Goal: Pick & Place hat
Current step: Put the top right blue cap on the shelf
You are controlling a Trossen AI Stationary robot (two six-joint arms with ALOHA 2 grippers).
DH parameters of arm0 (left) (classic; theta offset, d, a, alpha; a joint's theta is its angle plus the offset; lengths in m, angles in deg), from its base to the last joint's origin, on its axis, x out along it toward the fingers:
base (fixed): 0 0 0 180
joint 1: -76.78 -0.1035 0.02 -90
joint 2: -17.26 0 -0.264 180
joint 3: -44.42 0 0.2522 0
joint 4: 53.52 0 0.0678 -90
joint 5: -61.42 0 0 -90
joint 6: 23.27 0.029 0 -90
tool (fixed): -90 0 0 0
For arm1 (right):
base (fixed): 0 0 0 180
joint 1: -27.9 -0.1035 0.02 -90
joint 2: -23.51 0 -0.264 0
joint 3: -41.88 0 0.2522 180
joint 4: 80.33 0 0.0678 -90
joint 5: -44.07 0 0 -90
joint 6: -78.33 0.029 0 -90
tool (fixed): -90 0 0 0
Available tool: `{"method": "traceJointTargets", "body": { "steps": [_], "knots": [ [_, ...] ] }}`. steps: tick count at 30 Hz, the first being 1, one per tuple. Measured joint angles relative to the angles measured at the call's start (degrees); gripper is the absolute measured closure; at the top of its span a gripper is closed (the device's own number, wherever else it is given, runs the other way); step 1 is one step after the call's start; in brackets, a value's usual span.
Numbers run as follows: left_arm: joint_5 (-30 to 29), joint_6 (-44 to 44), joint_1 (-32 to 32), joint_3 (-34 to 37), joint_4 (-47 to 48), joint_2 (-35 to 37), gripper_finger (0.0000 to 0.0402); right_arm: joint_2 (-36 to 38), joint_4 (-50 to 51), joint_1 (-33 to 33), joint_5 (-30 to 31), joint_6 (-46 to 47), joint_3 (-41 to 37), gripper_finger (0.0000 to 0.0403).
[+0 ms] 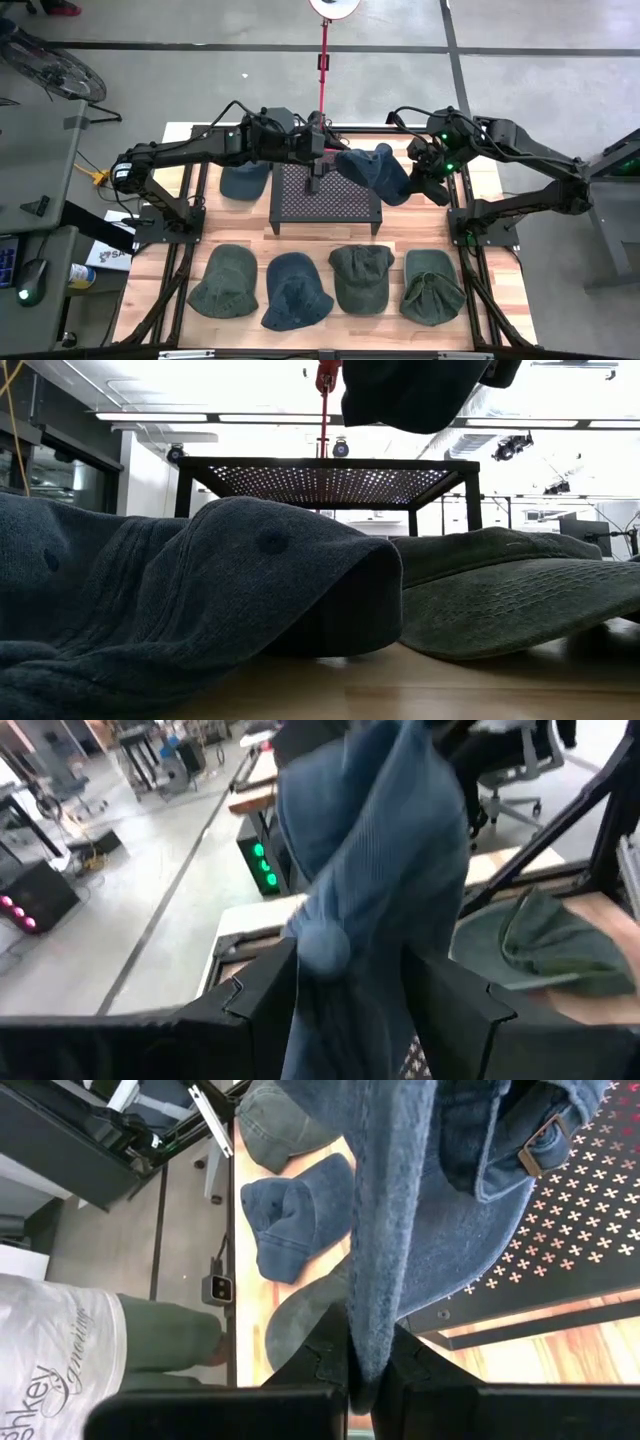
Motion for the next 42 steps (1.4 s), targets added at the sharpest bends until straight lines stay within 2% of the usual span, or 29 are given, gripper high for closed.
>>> {"method": "traceJointTargets", "body": {
  "steps": [9, 12, 15, 20, 21, 28, 34, 37, 42],
  "knots": [
    [0.1, 0.0, 0.0, 0.0, -1.5, -0.6, 0.0227, 0.0, 0.0, 0.0, 0.0, -0.4, 0.0, 0.0399],
    [0.1, -0.4, 0.0, 0.0, -3.2, -0.6, 0.0242, 0.0, 0.1, 0.0, 0.0, -0.5, 0.0, 0.0399],
    [0.1, -0.4, 0.0, 0.0, -3.9, -0.5, 0.0278, 0.0, 0.1, 0.0, 0.0, -0.5, 0.0, 0.0399],
    [-0.5, -0.4, 0.0, 0.0, -2.6, -0.4, 0.0370, 0.0, 0.1, 0.0, 0.0, -0.5, 0.0, 0.0399],
    [-0.5, -0.5, 0.0, 0.0, -2.2, -0.4, 0.0378, 0.0, 0.2, 0.0, 0.0, -0.5, 0.0, 0.0399],
    [-0.6, -1.9, 0.0, 0.0, -0.5, -0.4, 0.0377, 0.0, -0.3, 0.0, 1.2, -0.2, 0.0, 0.0394],
    [-2.1, -3.5, 0.0, 0.0, 1.3, 0.6, 0.0377, 0.1, -1.0, 0.0, 1.6, -0.1, 0.0, 0.0334],
    [-3.6, -3.9, 0.0, -1.9, 8.2, 1.5, 0.0377, 0.4, -1.0, 0.0, 2.1, 0.5, 0.0, 0.0308],
    [-4.8, -4.6, 0.0, -9.8, 24.3, 1.5, 0.0377, 1.7, -1.0, 0.1, 4.7, 1.1, 0.0, 0.0283]
  ]
}}
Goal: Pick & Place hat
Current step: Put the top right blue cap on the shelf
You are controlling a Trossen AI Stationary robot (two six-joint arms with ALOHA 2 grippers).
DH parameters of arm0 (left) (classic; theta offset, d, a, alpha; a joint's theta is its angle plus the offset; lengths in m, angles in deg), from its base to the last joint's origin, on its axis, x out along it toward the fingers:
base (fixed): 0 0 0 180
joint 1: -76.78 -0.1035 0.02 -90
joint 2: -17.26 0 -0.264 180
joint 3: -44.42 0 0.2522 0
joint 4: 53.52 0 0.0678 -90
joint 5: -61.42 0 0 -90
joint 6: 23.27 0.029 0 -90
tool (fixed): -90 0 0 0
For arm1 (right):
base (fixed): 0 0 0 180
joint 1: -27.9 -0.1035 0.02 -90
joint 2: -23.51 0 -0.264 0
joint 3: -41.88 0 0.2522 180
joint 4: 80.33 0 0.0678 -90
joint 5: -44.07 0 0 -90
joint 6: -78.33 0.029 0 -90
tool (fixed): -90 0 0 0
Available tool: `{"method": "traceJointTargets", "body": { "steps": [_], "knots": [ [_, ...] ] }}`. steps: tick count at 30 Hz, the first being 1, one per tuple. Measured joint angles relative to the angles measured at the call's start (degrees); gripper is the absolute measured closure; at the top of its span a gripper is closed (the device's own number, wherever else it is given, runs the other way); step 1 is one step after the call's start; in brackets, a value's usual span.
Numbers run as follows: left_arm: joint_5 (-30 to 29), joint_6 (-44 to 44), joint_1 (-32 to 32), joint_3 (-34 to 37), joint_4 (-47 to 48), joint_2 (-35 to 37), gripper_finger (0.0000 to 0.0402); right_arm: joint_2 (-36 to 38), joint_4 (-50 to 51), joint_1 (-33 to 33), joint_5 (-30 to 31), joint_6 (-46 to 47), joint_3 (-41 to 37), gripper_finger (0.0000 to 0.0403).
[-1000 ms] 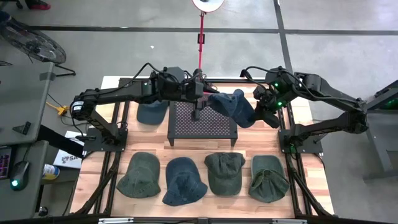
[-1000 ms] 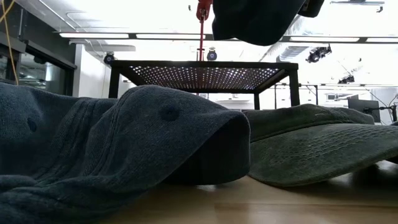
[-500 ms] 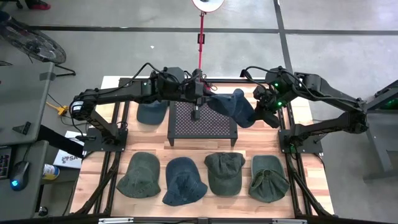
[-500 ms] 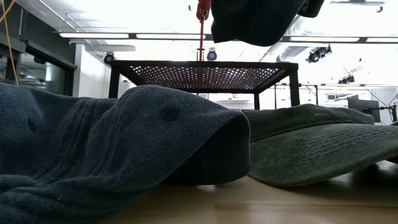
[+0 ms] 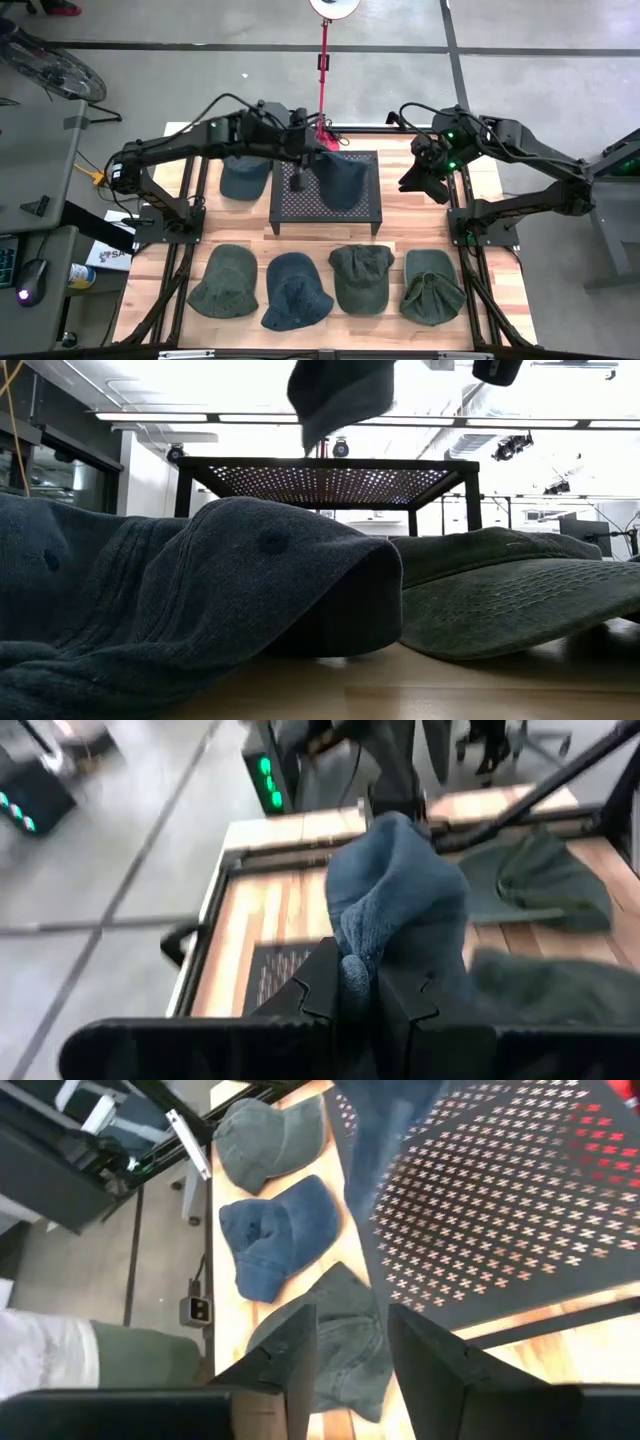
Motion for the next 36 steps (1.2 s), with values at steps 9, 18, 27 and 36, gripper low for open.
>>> {"method": "traceJointTargets", "body": {
  "steps": [9, 18, 27, 36],
  "knots": [
    [-0.5, -12.6, -0.8, -9.6, 19.8, -0.4, 0.0377, 0.8, 0.1, 0.0, 3.3, 0.6, 0.0, 0.0277],
    [0.9, -23.0, -0.8, -9.9, 27.0, -0.8, 0.0377, 0.8, 0.1, 0.0, 5.9, 0.6, 0.0, 0.0277],
    [1.4, -22.7, -0.8, -9.7, 31.5, -1.8, 0.0377, 0.7, 0.1, 0.0, 5.9, 1.1, 0.0, 0.0277],
    [15.2, -21.6, -0.7, -9.8, 30.9, -2.6, 0.0377, 0.7, 0.1, 0.0, 5.9, 1.5, 0.0, 0.0277]
  ]
}}
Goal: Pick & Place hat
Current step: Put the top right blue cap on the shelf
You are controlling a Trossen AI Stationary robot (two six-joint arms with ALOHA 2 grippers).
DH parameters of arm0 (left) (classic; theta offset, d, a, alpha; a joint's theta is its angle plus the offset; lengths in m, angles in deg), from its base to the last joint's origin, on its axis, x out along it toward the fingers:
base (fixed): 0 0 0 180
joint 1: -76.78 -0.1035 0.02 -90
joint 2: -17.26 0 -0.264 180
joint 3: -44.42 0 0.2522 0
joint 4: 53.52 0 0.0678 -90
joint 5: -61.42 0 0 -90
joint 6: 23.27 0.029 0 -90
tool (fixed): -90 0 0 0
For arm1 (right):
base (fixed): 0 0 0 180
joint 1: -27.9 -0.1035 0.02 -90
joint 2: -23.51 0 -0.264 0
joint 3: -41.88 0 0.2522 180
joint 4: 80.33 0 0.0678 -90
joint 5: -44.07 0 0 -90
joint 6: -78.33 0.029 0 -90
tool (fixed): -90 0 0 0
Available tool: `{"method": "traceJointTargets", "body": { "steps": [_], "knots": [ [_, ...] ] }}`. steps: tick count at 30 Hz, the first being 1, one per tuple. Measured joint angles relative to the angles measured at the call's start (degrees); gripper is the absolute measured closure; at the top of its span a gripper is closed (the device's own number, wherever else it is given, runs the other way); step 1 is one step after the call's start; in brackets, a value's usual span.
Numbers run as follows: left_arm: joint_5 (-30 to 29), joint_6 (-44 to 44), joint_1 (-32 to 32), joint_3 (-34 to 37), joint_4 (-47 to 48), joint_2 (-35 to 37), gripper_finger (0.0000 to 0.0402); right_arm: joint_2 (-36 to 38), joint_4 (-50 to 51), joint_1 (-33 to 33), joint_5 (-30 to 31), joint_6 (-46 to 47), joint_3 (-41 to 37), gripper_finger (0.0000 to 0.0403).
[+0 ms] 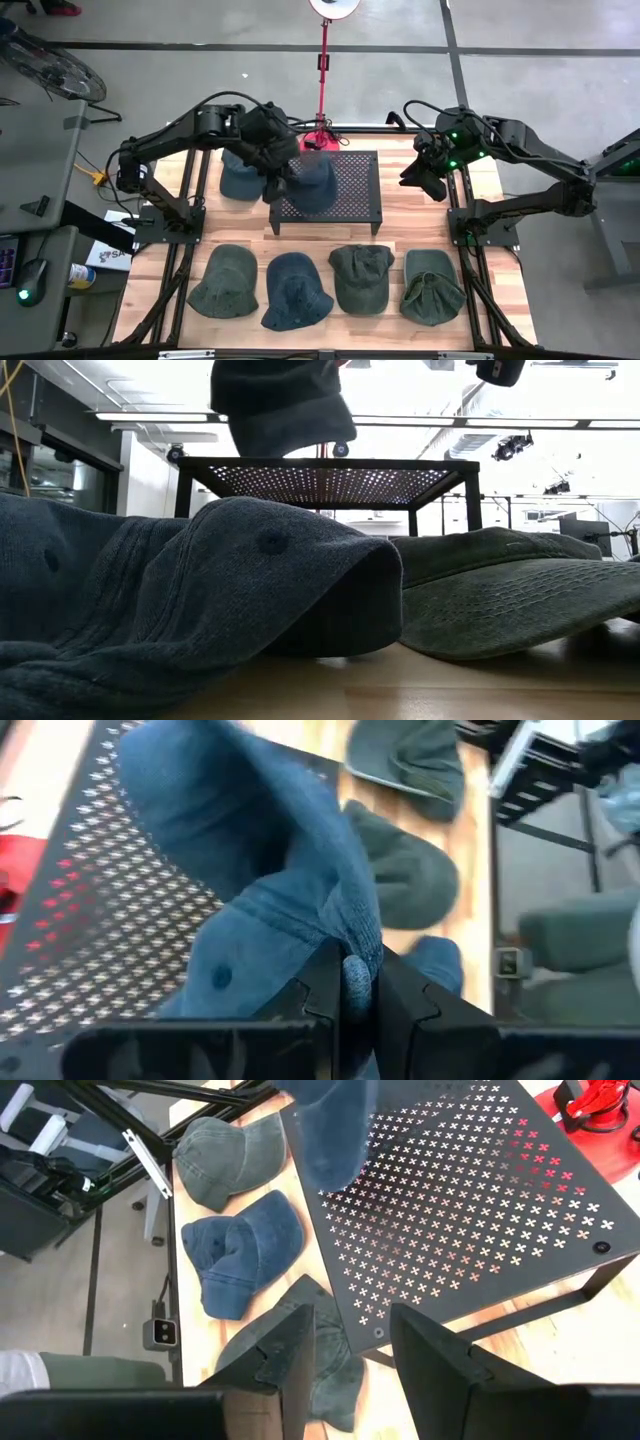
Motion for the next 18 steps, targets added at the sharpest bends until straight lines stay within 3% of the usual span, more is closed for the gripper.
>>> {"method": "traceJointTargets", "body": {
  "steps": [18],
  "knots": [
    [1.6, -2.3, -0.1, -6.3, 7.5, 0.0, 0.0377, 0.0, 0.1, 0.0, 3.1, -1.1, 0.0, 0.0277]
  ]
}}
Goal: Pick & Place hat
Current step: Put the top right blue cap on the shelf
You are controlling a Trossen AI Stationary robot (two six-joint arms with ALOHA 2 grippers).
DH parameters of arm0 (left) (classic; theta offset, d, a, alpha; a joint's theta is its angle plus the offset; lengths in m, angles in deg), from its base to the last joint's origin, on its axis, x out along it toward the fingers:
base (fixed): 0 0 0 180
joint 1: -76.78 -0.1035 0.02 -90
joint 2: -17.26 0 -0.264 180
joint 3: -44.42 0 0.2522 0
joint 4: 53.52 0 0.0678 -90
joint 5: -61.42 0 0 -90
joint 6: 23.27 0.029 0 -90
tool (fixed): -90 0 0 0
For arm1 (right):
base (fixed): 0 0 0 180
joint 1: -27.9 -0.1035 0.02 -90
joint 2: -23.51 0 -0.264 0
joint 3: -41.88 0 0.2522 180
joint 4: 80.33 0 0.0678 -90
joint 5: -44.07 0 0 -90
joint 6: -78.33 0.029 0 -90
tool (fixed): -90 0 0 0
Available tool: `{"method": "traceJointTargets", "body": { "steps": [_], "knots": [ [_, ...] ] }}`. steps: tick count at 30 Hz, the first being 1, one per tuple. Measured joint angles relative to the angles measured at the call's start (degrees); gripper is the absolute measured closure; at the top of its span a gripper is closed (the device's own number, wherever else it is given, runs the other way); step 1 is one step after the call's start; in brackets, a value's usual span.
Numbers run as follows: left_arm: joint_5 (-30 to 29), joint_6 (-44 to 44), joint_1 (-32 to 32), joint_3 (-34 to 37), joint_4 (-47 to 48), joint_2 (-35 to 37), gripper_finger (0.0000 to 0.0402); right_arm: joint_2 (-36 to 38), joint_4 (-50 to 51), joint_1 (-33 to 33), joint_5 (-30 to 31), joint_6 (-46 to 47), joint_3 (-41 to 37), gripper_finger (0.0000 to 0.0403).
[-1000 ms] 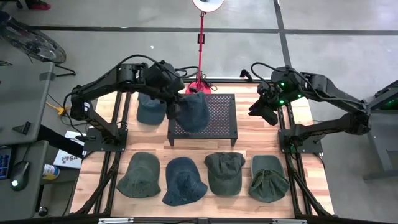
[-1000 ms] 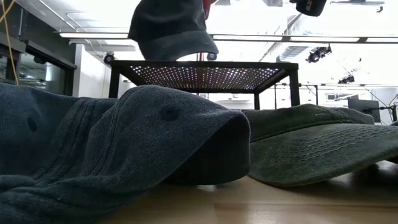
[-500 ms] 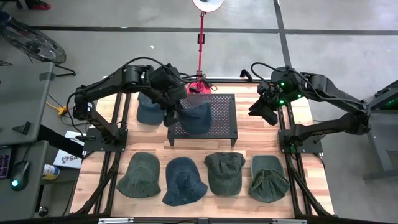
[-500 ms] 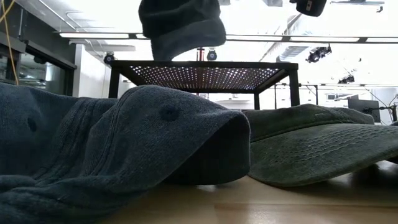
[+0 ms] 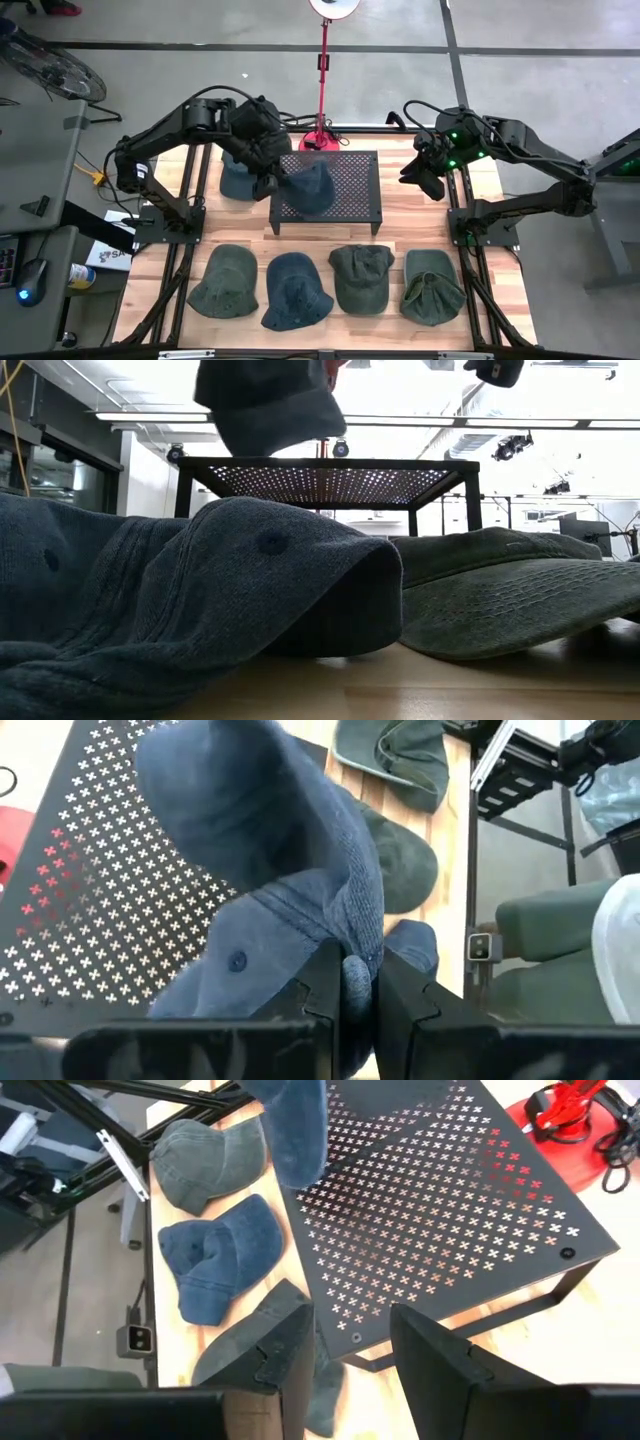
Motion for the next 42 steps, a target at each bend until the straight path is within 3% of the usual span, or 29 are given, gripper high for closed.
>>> {"method": "traceJointTargets", "body": {
  "steps": [11, 17, 23, 34, 42],
  "knots": [
    [-0.9, -0.6, 0.0, -4.3, 4.3, 0.0, 0.0377, 0.0, 0.0, 0.0, 0.3, -1.1, 0.0, 0.0277],
    [-2.1, 3.2, 0.0, -4.3, 8.6, -3.5, 0.0377, 0.0, 0.0, 0.0, 2.1, -1.6, 0.0, 0.0277],
    [-7.9, 6.8, -0.1, -4.3, 8.8, -7.2, 0.0377, 0.0, -0.1, 0.0, 2.9, -1.5, 0.0, 0.0277],
    [-24.2, 11.4, -0.1, -4.2, 3.6, -8.8, 0.0377, 0.0, 0.0, 0.0, 2.9, -1.2, 0.0, 0.0277],
    [-26.4, 16.7, -0.8, -4.2, 3.9, -8.8, 0.0377, 0.0, 0.0, 0.0, 2.9, -1.1, 0.0, 0.0277]
  ]
}}
